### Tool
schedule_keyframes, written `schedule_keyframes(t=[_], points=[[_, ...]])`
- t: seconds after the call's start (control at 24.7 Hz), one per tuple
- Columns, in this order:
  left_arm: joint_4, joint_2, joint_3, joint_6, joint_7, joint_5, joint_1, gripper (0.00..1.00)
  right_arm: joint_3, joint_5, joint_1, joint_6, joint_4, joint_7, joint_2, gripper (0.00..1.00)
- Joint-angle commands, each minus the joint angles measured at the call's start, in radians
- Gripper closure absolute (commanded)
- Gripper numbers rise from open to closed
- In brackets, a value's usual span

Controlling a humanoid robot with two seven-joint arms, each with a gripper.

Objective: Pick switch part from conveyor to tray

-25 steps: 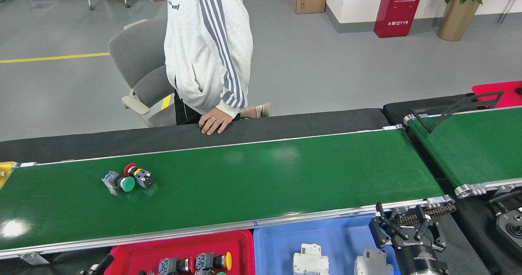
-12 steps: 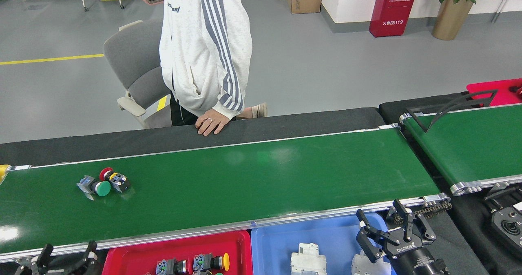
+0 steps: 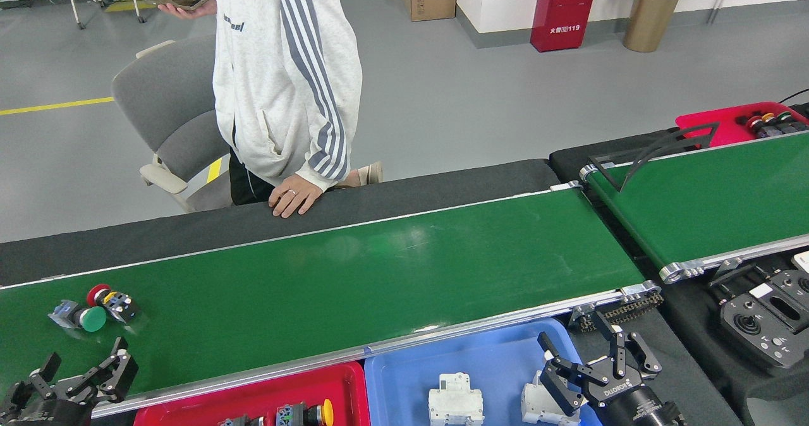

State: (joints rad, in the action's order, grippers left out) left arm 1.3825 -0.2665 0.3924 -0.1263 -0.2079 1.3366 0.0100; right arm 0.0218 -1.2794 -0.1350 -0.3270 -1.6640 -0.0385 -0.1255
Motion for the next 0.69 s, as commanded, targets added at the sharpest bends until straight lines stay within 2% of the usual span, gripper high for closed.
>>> schedule_keyframes(t=[0.0,0.41,0.65], points=[[-0.039,-0.023,0.002,0.011,0.002,0.003,-0.044,0.01,0.000,0.003,0.011,-0.007,-0.013,-0.003,-0.002,0.02],[-0.318,-0.122,-0.001,0.030,0.008,0.003,-0.213,0.01,0.013,0.003,0.008,-0.009,-0.011,-0.003,-0.003,0.02],[-0.418,-0.134,-0.007,0.028,0.010,0.003,-0.274,0.01,0.018,0.002,0.008,-0.009,-0.006,-0.003,-0.002,0.02]])
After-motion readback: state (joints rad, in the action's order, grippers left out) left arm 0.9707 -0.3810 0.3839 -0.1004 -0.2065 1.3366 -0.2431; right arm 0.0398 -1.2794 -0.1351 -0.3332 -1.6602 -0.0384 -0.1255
